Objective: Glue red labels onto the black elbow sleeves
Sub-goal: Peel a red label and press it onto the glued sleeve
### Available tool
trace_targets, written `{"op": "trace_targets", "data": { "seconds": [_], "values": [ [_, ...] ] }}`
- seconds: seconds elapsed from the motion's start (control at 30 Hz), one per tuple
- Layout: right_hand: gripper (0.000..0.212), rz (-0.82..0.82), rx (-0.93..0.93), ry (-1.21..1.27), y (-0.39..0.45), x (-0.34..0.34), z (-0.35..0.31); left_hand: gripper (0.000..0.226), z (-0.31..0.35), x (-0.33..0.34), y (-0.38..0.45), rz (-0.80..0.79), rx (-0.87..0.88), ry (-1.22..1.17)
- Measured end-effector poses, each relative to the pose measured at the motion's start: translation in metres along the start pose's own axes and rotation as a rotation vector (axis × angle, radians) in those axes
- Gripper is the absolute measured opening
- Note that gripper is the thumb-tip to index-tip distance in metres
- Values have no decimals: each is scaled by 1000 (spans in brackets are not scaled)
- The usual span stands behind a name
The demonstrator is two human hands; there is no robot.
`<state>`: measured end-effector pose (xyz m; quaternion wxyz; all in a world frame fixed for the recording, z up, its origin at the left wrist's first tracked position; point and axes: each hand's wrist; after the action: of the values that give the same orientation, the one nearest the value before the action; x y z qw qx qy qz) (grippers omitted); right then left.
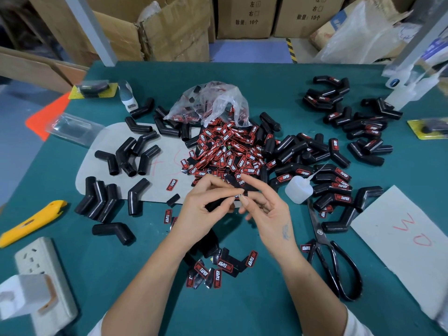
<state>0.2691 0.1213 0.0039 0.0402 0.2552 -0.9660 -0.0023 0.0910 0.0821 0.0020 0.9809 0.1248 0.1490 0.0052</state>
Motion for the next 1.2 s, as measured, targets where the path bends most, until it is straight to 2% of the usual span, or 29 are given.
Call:
{"op": "trace_targets", "data": {
  "seconds": [0.27, 0.43, 0.67, 1.2],
  "values": [
    [41, -8, -4, -29, 1, 1, 3, 31, 0, -3, -1, -76, 26, 45],
    [39, 14, -13, -20, -1, 3, 0, 30, -1, -4, -1, -64, 27, 38],
    [37, 35, -9, 19, -2, 5, -5, 22, 2, -7, 0, 20, 43, 104],
    [36, 64, -23, 54, -2, 4, -10, 20, -8, 5, -6, 184, 9, -23]
  ]
}}
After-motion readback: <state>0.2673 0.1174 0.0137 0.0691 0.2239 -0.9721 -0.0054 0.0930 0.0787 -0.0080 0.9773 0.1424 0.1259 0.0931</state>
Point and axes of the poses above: each hand's wrist, its own y-axis towards the middle knuckle, its own x-axis out of the palm, z = x × y, and after that the axes turned 7 degrees about -z, right-handed
